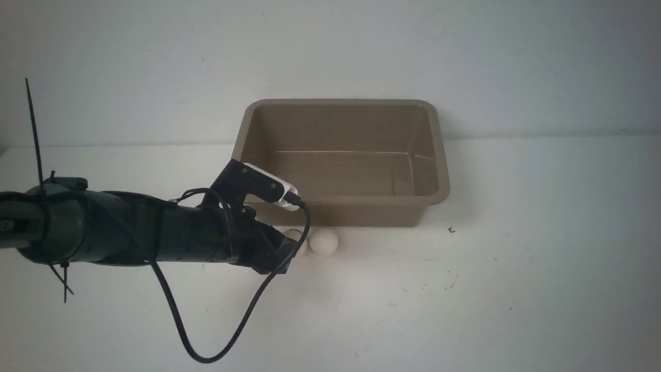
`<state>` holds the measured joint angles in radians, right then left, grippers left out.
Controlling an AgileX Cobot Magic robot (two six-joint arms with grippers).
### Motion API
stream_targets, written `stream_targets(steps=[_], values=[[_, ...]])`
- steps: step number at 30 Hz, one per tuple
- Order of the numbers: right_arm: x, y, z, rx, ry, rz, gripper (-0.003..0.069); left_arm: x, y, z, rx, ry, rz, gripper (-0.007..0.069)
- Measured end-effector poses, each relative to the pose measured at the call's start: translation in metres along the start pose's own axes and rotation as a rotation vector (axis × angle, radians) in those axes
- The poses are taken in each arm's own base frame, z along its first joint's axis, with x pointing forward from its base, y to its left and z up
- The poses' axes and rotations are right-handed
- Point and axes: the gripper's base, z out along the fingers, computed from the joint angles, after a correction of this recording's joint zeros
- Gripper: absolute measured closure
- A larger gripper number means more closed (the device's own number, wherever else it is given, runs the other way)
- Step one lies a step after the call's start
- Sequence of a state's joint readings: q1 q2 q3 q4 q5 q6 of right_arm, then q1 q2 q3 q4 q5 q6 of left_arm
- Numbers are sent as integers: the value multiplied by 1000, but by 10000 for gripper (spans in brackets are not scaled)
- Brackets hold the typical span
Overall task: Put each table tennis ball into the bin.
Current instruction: Use the left arm to clamp the table tennis ball closest to it
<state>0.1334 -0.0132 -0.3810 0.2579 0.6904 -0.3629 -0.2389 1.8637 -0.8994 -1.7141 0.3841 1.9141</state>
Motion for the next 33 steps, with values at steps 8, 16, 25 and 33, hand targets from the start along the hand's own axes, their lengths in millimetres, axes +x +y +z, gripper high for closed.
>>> stream_targets(steps=[8, 16, 25, 33], values=[[-3, -1, 0, 13, -34, -1, 197, 1, 1, 8, 13, 7, 2, 241], [-4, -2, 0, 17, -41, -4, 197, -4, 3, 15, 31, -5, 5, 241], [-4, -2, 0, 18, -42, -4, 197, 4, 5, 26, 47, 22, -8, 277], [-3, -4, 0, 42, -34, -44, 197, 1, -1, 25, 110, -5, 18, 312]])
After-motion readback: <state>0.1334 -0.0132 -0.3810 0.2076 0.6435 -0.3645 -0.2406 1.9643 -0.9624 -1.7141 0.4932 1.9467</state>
